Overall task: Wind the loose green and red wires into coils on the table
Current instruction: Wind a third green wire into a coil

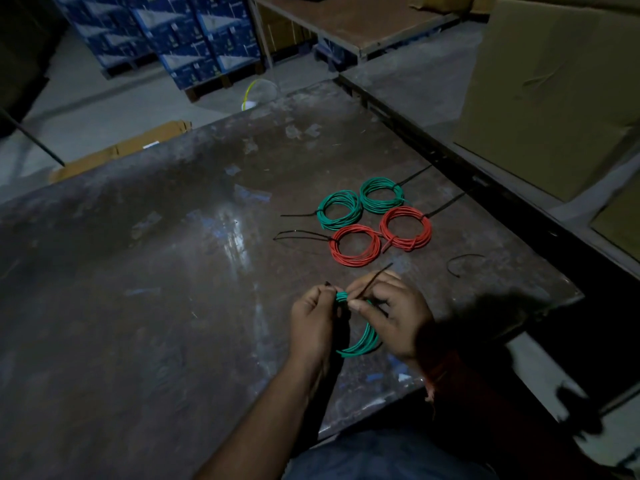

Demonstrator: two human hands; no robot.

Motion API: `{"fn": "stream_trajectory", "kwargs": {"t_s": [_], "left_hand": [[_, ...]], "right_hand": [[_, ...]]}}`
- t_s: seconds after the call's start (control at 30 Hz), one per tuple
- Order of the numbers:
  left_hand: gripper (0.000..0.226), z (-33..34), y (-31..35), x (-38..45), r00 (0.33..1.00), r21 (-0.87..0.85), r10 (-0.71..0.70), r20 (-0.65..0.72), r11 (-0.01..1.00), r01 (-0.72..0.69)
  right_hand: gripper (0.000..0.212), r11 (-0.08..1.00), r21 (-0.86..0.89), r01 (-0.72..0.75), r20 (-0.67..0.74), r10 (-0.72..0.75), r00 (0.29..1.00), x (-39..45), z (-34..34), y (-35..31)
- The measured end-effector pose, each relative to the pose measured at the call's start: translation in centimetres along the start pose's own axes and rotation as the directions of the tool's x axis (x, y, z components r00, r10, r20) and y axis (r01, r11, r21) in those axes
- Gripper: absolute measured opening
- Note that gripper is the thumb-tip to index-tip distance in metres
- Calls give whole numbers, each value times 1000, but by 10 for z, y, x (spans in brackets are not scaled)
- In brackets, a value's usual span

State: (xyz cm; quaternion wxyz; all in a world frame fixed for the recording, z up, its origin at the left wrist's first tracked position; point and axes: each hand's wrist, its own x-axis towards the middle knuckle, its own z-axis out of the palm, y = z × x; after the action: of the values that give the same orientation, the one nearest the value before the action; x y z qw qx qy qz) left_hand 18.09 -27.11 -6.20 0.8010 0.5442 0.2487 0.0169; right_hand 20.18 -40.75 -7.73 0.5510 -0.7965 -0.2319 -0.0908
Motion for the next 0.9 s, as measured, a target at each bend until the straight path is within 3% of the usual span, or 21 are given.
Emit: {"fn": "stream_trajectory", "kwargs": {"t_s": [0.13, 0.4, 0.57, 0.67, 0.73, 0.8, 0.9], "left_hand": [[40, -1, -3, 3, 1000, 2, -5, 2, 1000, 5], [43, -3, -6, 5, 1000, 46, -6, 23, 999, 4], [36, -3, -6, 6, 999, 56, -25, 28, 998, 23], [46, -1, -5, 4, 998, 74, -43, 38, 996, 40], [47, -2, -5, 5, 998, 108, -57, 38, 993, 53], [48, -3, -6, 6, 997, 130, -66, 44, 990, 60], [48, -4, -6, 6, 996, 129, -68, 62, 990, 60]], "right_hand": [[21, 923, 291, -252, 65, 243, 968, -3, 0, -9], [29, 905, 253, -342, 165, 308, 937, 4, -1, -25], [12, 890, 278, -361, 10, 373, 928, 9, 1, -29], [19, 882, 315, -350, -141, 408, 902, 18, -7, -31], [26, 883, 312, -351, -176, 416, 892, 24, -11, -36], [32, 835, 425, -350, -177, 456, 872, 29, -12, -40], [26, 911, 270, -311, -236, 375, 896, 33, -14, -43]]}}
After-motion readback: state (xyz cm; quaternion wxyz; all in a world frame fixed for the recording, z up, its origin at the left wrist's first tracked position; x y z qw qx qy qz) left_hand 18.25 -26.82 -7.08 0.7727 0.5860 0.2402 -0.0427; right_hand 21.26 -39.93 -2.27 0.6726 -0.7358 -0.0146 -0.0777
